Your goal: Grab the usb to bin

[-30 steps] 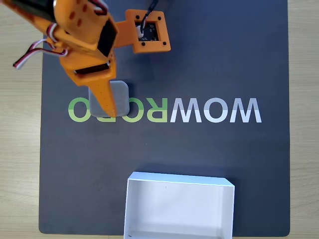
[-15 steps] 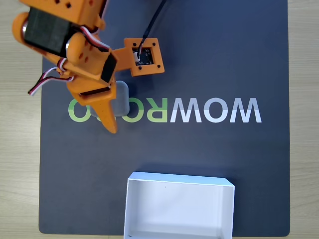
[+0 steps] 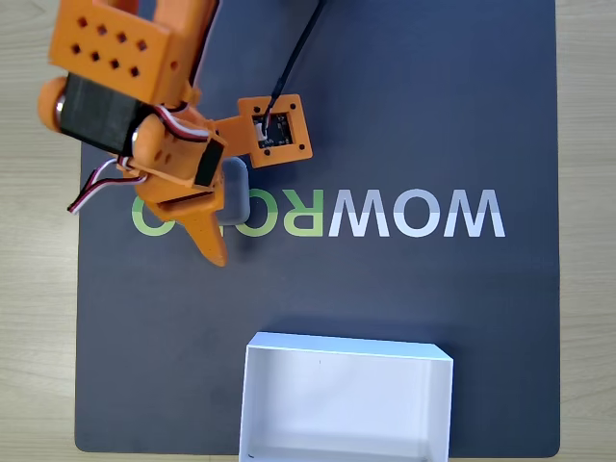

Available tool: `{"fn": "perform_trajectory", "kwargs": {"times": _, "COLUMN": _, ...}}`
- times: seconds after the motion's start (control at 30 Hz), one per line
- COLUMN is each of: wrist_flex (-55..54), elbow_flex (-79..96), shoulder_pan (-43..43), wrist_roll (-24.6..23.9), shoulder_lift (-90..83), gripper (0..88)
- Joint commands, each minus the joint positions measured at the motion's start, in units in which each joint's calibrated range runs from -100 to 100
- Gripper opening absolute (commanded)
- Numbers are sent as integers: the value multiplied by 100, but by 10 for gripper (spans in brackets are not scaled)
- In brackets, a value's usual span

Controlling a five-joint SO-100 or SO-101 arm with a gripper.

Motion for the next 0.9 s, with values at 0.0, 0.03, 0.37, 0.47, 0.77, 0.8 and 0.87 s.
{"fn": "perform_trajectory", "kwargs": {"times": 0.0, "wrist_flex": -18, "elbow_flex": -384, "shoulder_pan": 33, "wrist_roll": -7, "shoulder_lift": 88, "gripper": 500}}
{"fn": "perform_trajectory", "kwargs": {"times": 0.03, "wrist_flex": -18, "elbow_flex": -393, "shoulder_pan": 42, "wrist_roll": -7, "shoulder_lift": 139, "gripper": 500}}
{"fn": "perform_trajectory", "kwargs": {"times": 0.37, "wrist_flex": 61, "elbow_flex": -483, "shoulder_pan": 101, "wrist_roll": -39, "shoulder_lift": 427, "gripper": 500}}
{"fn": "perform_trajectory", "kwargs": {"times": 0.47, "wrist_flex": 61, "elbow_flex": -483, "shoulder_pan": 101, "wrist_roll": -39, "shoulder_lift": 427, "gripper": 499}}
{"fn": "perform_trajectory", "kwargs": {"times": 0.77, "wrist_flex": -27, "elbow_flex": -483, "shoulder_pan": 109, "wrist_roll": -44, "shoulder_lift": 368, "gripper": 240}}
{"fn": "perform_trajectory", "kwargs": {"times": 0.8, "wrist_flex": -27, "elbow_flex": -483, "shoulder_pan": 109, "wrist_roll": -44, "shoulder_lift": 368, "gripper": 201}}
{"fn": "perform_trajectory", "kwargs": {"times": 0.87, "wrist_flex": -27, "elbow_flex": -456, "shoulder_pan": 109, "wrist_roll": -44, "shoulder_lift": 368, "gripper": 128}}
